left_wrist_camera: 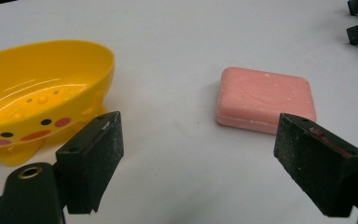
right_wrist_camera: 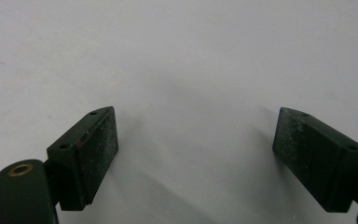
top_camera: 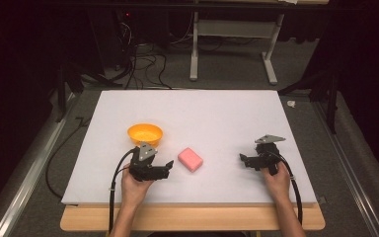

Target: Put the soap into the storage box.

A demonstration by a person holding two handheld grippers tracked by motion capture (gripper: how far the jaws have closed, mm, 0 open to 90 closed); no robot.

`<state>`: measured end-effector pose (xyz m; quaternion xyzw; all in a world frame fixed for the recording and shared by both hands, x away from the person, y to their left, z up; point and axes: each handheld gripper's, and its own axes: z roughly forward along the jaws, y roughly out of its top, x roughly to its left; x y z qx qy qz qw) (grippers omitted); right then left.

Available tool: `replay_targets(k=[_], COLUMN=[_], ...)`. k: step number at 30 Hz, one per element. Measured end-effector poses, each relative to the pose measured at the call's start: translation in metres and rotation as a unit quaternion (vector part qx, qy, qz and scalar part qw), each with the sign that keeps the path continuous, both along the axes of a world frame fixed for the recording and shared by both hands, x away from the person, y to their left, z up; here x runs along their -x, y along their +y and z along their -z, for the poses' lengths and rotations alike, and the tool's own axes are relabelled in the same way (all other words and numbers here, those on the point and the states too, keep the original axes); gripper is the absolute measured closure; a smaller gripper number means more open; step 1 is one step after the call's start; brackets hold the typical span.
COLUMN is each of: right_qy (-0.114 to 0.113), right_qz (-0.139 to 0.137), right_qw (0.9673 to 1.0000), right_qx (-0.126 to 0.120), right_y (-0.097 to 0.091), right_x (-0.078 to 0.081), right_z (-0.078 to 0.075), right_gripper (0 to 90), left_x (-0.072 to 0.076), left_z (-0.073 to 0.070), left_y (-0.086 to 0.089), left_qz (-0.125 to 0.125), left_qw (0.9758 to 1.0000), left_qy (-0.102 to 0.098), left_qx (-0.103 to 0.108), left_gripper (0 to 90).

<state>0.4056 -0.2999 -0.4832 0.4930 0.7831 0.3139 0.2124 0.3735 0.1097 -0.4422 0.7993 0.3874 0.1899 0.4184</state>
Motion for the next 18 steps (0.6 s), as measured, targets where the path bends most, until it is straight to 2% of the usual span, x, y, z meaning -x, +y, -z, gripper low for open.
replay_targets(k=[10, 12, 18], right_qy=[0.000, 0.000, -0.001], right_qz=[0.000, 0.000, -0.001], right_qw=[1.0000, 1.0000, 1.0000], right_qx=[0.001, 0.000, 0.001], right_y=[0.000, 0.000, 0.000], right_x=[0.000, 0.000, 0.000], right_z=[0.000, 0.000, 0.000], right_gripper=[14.7, 14.7, 14.7], left_x=[-0.004, -0.005, -0.007], left_z=[-0.006, -0.007, -0.008], left_y=[-0.010, -0.012, -0.017], left_qz=[0.013, 0.018, 0.023], left_qw=[0.9999, 0.9998, 0.9997], left_qy=[-0.001, -0.001, 0.004], left_qx=[0.006, 0.013, 0.008], left_gripper=[16.0, 16.1, 16.2])
